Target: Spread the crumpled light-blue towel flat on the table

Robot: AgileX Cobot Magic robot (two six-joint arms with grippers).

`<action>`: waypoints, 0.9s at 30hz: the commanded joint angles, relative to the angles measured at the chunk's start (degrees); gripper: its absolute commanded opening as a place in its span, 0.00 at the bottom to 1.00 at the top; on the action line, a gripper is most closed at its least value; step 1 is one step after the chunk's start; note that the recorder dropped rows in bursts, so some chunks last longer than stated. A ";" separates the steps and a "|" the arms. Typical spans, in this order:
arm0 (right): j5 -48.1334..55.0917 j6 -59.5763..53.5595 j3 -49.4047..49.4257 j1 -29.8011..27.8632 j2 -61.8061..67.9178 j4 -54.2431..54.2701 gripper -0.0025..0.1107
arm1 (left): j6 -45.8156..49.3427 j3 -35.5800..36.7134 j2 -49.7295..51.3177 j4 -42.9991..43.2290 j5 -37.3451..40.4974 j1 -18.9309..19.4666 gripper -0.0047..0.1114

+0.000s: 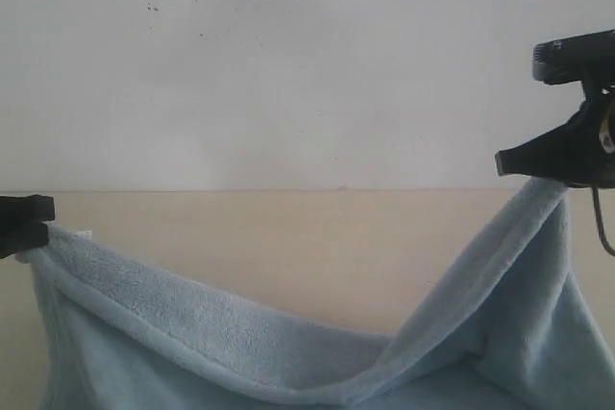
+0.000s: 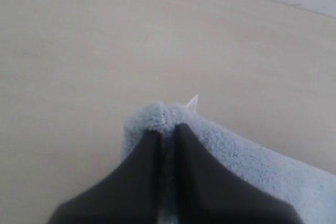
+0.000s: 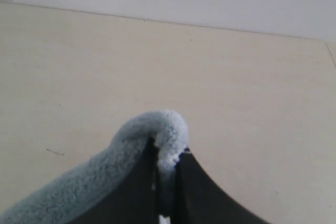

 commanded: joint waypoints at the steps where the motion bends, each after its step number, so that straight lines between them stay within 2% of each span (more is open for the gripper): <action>1: 0.99 -2.41 -6.32 -0.65 2.60 1.43 0.02 | 0.92 -0.88 -0.38 -0.38 3.91 2.51 0.08; 9: 4.38 -2.51 -9.31 -2.98 -0.78 0.04 0.02 | 0.63 -0.88 -7.22 -0.38 3.64 6.85 0.08; 14: 7.48 -9.58 -9.31 -3.97 -5.20 0.17 0.02 | 0.09 -0.88 -13.49 -0.38 2.13 6.85 0.08; 20: 7.50 -10.39 -9.31 -3.97 -11.76 2.02 0.02 | -1.41 -0.88 -22.86 -0.38 1.96 6.85 0.08; 27: 13.12 -13.64 -9.16 -3.97 -18.13 5.31 0.02 | -3.19 -0.63 -26.01 -0.38 -2.64 6.85 0.08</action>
